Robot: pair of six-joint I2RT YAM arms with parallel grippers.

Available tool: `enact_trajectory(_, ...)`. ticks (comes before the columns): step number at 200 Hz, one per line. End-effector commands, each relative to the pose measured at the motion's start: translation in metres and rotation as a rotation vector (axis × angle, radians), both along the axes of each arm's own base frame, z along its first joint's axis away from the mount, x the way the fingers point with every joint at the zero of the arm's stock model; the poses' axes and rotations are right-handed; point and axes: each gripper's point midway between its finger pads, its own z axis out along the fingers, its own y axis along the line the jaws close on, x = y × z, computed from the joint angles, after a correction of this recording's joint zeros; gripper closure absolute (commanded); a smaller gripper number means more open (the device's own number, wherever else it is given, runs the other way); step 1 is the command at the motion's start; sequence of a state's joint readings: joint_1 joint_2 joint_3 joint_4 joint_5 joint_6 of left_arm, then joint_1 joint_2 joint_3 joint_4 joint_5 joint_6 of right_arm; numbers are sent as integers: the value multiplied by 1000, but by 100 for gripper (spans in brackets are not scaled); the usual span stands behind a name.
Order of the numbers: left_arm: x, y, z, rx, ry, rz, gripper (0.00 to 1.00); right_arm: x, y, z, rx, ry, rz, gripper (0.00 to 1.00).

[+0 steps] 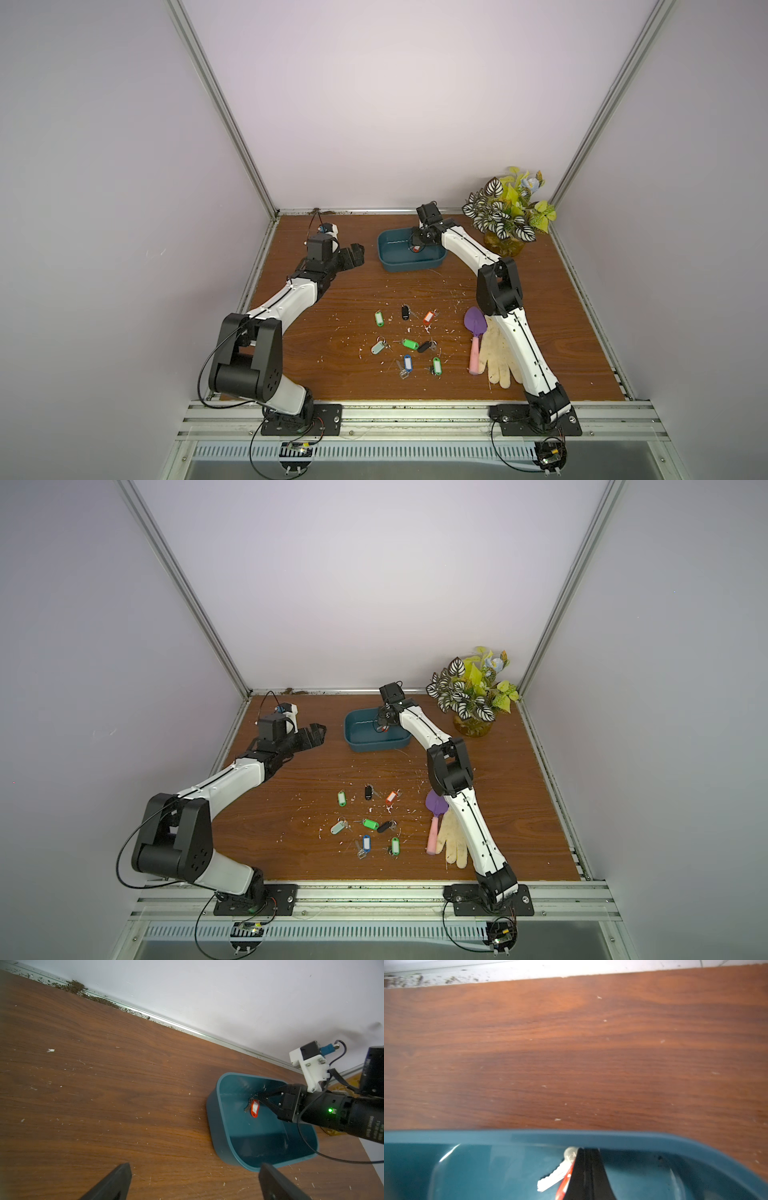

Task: Take the keys out of the storage box
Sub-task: Pick up the key from the storage box.

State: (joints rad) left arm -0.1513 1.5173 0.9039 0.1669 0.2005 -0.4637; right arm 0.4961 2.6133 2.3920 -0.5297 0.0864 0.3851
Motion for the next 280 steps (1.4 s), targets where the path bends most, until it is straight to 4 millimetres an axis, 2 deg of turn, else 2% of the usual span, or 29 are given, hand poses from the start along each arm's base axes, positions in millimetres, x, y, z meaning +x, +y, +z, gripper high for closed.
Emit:
enact_trajectory(1,-4,2,4,-2,-14,1,0,-2,18,98,113,-160,117,100)
enact_trajectory(15,-5,0,4,-9,-16,-5,0,-6,14,106,119,-188,115,100)
enact_trajectory(32,-6,0,4,-15,-18,-8,0,-8,6,99,92,-190,96,100)
enact_trajectory(43,-5,-1,5,-17,-20,-9,0,-7,-1,90,64,-166,76,83)
enact_trajectory(63,-5,-1,6,-17,-21,-9,0,-4,-8,75,14,-128,54,72)
enact_trajectory(99,-5,-1,6,-15,-21,-10,0,2,-2,46,-13,-78,81,68)
enact_trajectory(146,-5,0,5,-8,-20,-7,0,9,-5,26,-55,-46,74,63)
enact_trajectory(188,-5,1,6,-5,-20,-6,0,11,-11,10,-69,-27,64,61)
enact_trajectory(247,-5,2,6,-4,-20,-1,0,9,-4,-2,-46,-6,85,62)
enact_trajectory(267,-5,2,6,-4,-20,-1,0,9,-2,-3,-39,-3,90,69)
enact_trajectory(280,-5,2,6,-4,-22,0,0,9,-2,-3,-36,-5,90,77)
